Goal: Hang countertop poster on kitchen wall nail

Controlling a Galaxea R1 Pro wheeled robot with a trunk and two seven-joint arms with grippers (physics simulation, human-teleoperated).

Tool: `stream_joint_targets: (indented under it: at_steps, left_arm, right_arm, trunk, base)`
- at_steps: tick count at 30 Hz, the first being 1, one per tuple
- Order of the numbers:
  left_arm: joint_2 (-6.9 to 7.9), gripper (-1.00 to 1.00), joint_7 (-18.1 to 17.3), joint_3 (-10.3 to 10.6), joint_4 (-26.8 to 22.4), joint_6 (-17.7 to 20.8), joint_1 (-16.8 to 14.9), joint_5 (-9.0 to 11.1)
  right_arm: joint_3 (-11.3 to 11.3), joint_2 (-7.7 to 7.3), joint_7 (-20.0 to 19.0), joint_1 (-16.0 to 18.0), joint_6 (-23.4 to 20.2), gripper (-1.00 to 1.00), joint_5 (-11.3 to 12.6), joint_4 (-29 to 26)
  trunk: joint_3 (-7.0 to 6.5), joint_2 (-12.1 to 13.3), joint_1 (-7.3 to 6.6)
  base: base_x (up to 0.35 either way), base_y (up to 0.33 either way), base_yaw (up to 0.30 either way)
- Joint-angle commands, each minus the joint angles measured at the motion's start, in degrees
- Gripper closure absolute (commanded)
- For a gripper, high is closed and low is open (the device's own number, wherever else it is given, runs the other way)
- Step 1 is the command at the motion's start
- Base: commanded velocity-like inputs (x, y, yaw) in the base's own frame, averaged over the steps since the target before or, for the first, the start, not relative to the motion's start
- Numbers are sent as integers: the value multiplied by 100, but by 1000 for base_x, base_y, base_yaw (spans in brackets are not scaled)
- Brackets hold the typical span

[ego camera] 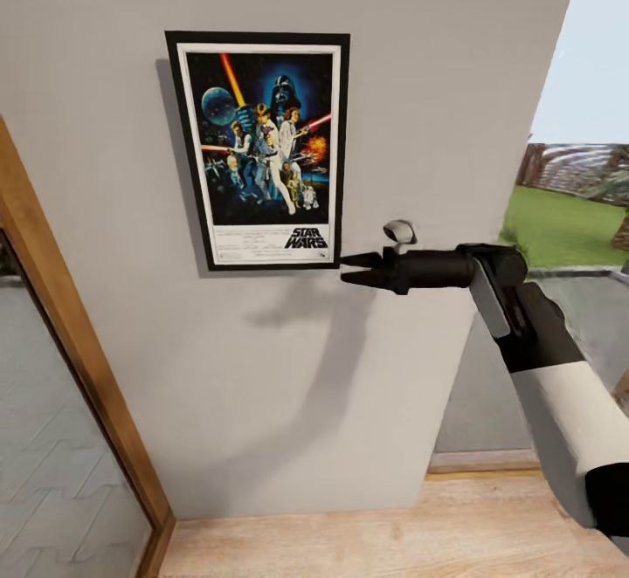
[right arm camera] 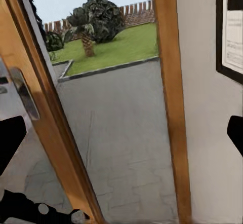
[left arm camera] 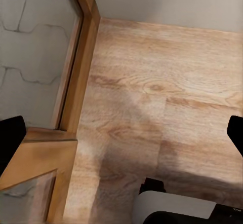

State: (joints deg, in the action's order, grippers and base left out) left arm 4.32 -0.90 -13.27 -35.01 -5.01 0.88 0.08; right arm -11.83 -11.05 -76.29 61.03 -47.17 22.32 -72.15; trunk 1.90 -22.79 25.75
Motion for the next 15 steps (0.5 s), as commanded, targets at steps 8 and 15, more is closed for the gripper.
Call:
stream_joint_targets:
  at_steps: [8, 15]
  left_arm:
    - [8, -100, -17, -20, -11, -7, 0, 2]
    - [63, -100, -17, -58, -6, 0, 0, 3]
  right_arm:
    - [5, -208, -9, -2474, 1416, -100, 33, -273]
    - [21, -303, 0, -4249, 2985, -100, 28, 584]
  trunk:
    - [10, -13, 3]
    - [10, -13, 3]
  base:
    - [-12, 0, 0]
    - [-1, 0, 0]
